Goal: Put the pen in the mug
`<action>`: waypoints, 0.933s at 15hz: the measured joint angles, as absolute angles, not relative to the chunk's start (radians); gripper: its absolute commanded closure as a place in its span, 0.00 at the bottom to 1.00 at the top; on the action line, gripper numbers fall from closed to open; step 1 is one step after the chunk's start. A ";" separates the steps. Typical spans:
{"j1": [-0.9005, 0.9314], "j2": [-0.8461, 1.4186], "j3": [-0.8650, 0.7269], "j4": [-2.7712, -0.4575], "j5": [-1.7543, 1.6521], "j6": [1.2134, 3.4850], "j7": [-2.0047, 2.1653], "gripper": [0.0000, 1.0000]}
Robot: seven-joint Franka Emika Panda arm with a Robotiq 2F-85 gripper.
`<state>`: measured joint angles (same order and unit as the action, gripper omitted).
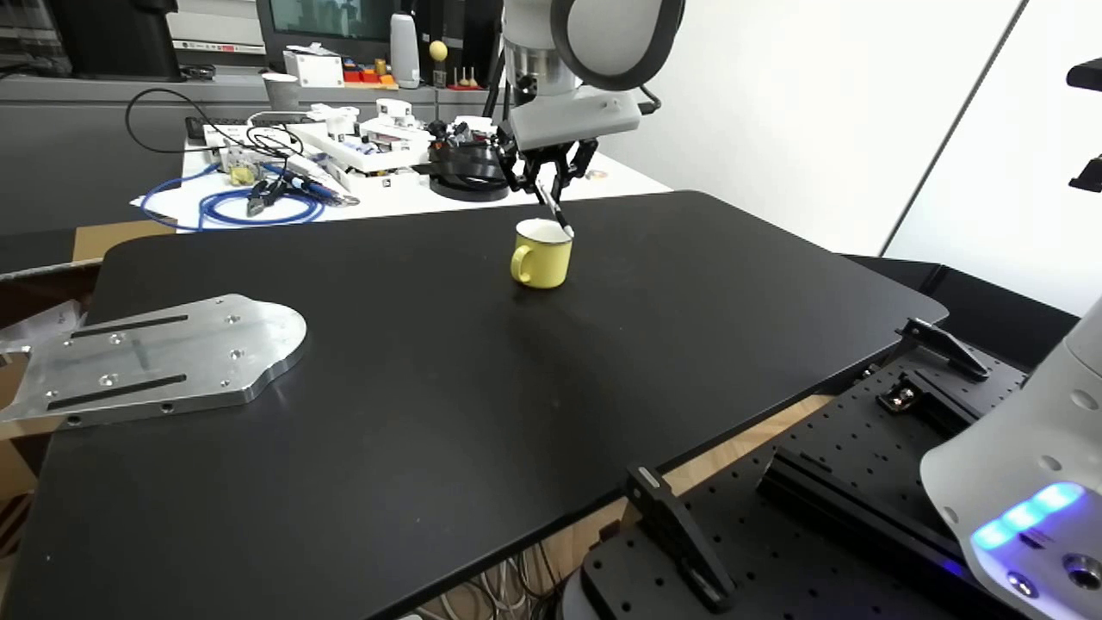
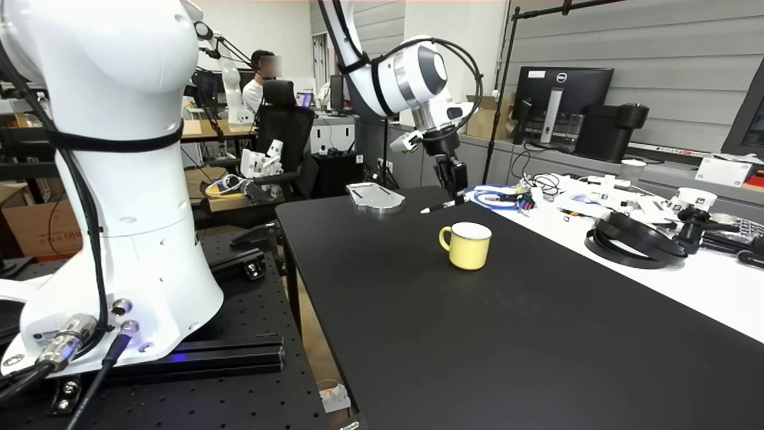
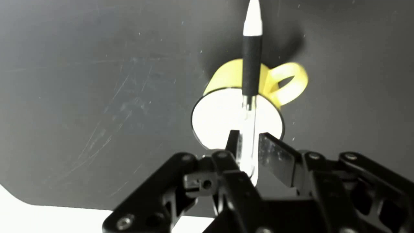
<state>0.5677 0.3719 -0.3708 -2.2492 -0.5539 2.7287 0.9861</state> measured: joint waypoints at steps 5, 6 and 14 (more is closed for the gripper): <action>0.609 0.367 -0.467 -2.229 -0.810 2.766 1.234 0.94; 0.625 0.368 -0.491 -2.228 -0.849 2.772 1.277 0.94; 0.722 0.446 -0.643 -2.205 -1.107 2.816 1.641 0.94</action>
